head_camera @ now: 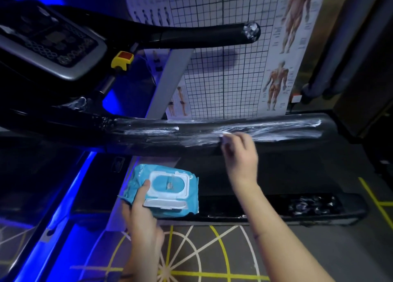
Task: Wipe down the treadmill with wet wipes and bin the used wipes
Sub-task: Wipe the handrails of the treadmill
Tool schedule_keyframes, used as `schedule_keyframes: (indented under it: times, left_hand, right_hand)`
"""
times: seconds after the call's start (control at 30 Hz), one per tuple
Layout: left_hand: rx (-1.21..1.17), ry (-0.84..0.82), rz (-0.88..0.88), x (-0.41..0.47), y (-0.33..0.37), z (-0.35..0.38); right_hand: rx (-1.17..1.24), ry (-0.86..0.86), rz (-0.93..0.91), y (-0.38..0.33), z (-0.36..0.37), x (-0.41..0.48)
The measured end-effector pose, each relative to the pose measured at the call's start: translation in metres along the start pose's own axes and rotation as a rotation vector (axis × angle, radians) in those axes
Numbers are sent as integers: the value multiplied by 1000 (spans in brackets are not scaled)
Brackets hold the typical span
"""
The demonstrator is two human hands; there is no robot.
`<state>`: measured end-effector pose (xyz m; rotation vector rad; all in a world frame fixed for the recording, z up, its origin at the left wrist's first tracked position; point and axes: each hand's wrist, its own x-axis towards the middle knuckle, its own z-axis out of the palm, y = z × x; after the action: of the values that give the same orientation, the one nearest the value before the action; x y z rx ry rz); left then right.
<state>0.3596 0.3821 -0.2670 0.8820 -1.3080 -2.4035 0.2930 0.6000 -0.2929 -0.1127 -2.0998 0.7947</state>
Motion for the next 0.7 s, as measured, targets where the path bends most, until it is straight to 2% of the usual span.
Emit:
schedule_keyframes:
  times: [0.17,0.23,0.37,0.5,0.6,0.7]
  left_hand:
    - [13,20,-20,-1,-11,-6]
    - [11,20,-40,1,-15,-9]
    - [-11,56,-46,13,-19,-26]
    - [-12,105,28,25,-8,-56]
    - [-54,207,165,44,5,-95]
    - [-155,397,180,67,22,-146]
  right_hand:
    - [-9,233,445,44,-45,-6]
    - [52,225,477,37,-49,-18]
    - [233,19,438,5,-37,-59]
    - [359,-225,578,-9,-5,-105]
    - [311,-395,729,-2,22,-144]
    - [188,-634,742,-10,41,-170]
